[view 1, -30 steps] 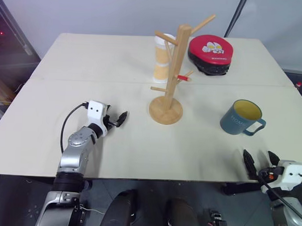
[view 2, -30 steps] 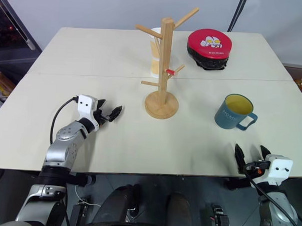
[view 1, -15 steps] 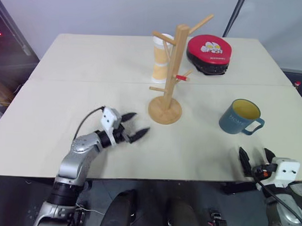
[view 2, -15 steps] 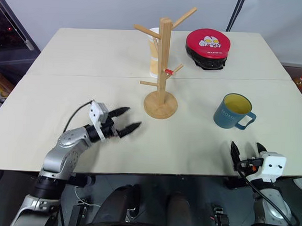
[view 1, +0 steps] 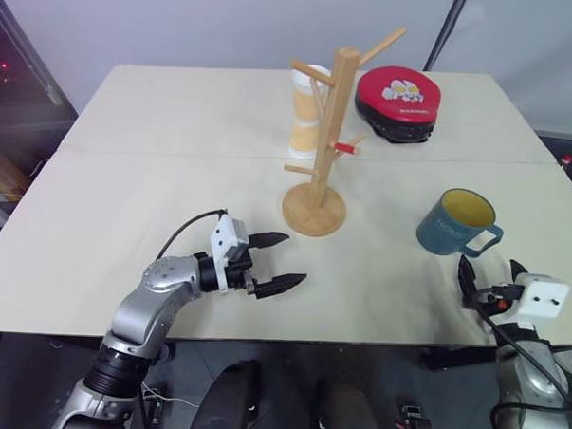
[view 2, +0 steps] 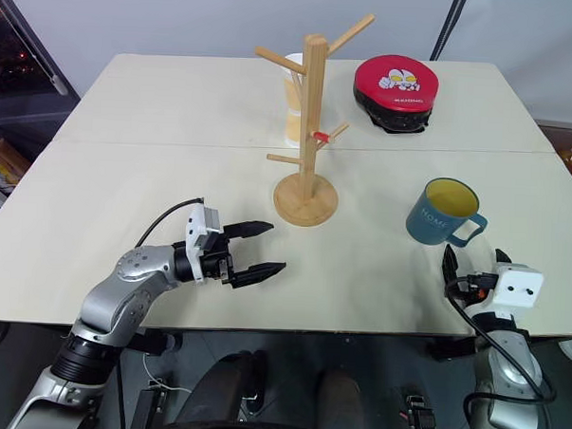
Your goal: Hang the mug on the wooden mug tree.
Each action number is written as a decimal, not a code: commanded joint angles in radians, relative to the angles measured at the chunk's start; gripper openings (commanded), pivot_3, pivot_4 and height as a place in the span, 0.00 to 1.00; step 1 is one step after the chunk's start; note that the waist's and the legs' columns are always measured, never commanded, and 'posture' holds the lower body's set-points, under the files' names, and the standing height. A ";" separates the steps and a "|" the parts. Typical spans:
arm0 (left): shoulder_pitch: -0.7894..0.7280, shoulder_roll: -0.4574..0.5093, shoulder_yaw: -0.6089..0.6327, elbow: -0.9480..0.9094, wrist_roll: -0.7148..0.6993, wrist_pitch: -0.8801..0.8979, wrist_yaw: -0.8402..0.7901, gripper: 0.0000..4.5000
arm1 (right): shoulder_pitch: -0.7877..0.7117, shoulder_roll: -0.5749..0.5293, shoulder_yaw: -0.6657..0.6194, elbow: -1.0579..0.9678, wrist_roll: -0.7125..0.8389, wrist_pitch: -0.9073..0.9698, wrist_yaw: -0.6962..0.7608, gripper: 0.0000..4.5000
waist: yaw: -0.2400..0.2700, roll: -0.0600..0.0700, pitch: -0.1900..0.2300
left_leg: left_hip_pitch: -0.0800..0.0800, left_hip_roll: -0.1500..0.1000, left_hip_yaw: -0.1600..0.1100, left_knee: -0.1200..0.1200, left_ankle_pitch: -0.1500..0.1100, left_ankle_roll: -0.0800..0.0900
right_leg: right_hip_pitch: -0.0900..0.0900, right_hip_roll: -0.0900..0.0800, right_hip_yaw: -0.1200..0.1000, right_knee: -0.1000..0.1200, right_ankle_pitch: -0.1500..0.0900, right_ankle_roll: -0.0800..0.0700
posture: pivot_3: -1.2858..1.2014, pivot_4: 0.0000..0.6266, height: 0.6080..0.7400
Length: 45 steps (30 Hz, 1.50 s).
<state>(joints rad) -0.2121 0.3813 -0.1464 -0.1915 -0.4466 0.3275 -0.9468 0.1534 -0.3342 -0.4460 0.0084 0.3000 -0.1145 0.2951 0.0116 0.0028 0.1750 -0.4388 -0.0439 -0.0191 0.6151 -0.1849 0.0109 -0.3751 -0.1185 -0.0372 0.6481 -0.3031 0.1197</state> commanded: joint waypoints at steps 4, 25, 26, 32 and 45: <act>0.001 -0.004 -0.009 -0.046 -0.006 -0.010 0.006 1.00 | -0.060 -0.029 -0.022 0.053 -0.035 -0.016 -0.046 0.98 | -0.001 0.000 0.000 | 0.000 0.000 0.000 0.000 0.000 0.000 | 0.000 0.000 0.000 0.000 0.000 0.000 | 0.52 0.24 1.00; -0.003 -0.003 -0.005 -0.043 0.002 -0.029 0.028 1.00 | -0.204 -0.058 0.009 0.231 -0.050 -0.076 -0.014 0.46 | -0.003 0.000 0.000 | 0.001 0.000 0.001 0.000 0.000 0.000 | 0.000 0.001 0.000 0.001 0.001 0.001 | 0.52 0.24 1.00; -0.001 -0.003 -0.005 -0.045 0.002 -0.030 0.029 1.00 | -0.202 -0.057 0.011 0.227 -0.044 -0.077 -0.005 0.34 | -0.003 0.000 0.000 | 0.001 0.000 0.001 0.000 0.000 0.000 | 0.000 0.001 0.000 0.001 0.001 0.001 | 0.52 0.24 1.00; 0.008 0.000 -0.003 -0.045 0.001 -0.036 0.031 1.00 | -0.172 -0.061 0.039 0.165 -0.029 -0.073 0.057 0.01 | -0.002 0.000 0.000 | 0.001 0.000 0.001 0.000 0.000 0.000 | 0.001 0.001 0.000 0.001 0.001 0.001 | 0.52 0.24 1.00; 0.005 0.019 0.027 -0.002 0.011 -0.068 0.031 1.00 | -0.162 -0.339 0.319 -0.326 -0.287 -0.080 0.310 0.01 | -0.005 0.000 0.001 | 0.001 0.000 0.001 0.000 0.000 0.000 | 0.000 0.001 0.000 0.001 0.001 0.001 | 0.52 0.24 1.00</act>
<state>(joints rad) -0.2006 0.3953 -0.1379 -0.1877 -0.4372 0.2859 -0.9132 0.0328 -0.6546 -0.1353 -0.2216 0.0312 -0.1999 0.5857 0.0070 0.0032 0.1755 -0.4380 -0.0433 -0.0177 0.6153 -0.1848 0.0112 -0.3752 -0.1174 -0.0371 0.6488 -0.3026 0.1208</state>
